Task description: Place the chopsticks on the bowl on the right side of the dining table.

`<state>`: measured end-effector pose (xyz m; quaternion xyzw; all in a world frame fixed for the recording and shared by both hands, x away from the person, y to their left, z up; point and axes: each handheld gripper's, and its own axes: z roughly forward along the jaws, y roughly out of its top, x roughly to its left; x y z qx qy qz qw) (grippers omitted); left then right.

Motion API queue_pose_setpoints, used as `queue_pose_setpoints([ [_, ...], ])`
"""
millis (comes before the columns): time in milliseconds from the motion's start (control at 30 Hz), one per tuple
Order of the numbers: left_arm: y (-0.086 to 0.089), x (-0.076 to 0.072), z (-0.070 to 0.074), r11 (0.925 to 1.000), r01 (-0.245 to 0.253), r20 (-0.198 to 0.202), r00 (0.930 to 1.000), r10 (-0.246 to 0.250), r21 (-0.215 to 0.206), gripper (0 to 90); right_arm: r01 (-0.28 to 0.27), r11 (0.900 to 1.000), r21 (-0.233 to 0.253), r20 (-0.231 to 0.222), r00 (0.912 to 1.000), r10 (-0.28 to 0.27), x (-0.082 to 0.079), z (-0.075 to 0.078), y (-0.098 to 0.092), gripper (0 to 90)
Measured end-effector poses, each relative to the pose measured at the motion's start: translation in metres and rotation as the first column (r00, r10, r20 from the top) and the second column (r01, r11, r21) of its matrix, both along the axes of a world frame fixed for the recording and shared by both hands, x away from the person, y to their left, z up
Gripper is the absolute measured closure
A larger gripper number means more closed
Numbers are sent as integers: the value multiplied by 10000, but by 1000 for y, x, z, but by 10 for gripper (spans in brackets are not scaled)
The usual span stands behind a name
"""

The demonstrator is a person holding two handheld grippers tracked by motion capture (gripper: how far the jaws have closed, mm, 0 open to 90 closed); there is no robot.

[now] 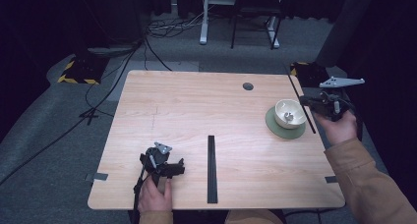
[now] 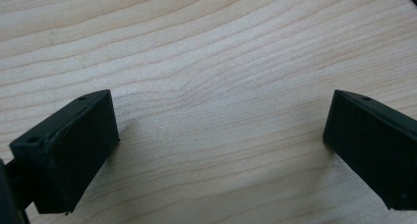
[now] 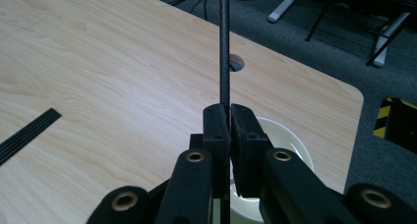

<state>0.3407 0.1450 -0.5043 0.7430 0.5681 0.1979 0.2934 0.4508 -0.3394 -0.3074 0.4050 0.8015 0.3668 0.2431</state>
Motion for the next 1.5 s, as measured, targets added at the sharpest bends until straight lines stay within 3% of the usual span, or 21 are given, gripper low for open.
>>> queue_pose_setpoints([
  [167,0,0,0,10000,-4,-4,10000,4,-6,4,161,9997,172,-74,9998,-160,11,-3,-3,859],
  [567,0,0,0,10000,-4,-7,10000,4,-6,4,328,9972,-677,-692,9969,-375,45,-31,1,858],
  [600,0,0,0,10000,-8,-3,10000,8,-2,4,312,9947,-982,-754,9964,-387,51,-37,2,858],
  [933,0,0,0,10000,-7,-4,10000,7,-3,4,491,9861,-1585,-1253,9897,-694,72,-62,-2,858],
  [1500,0,0,0,10000,-4,-6,10000,4,-3,4,651,9768,-2038,-1663,9810,-1001,91,-88,-11,855],
])
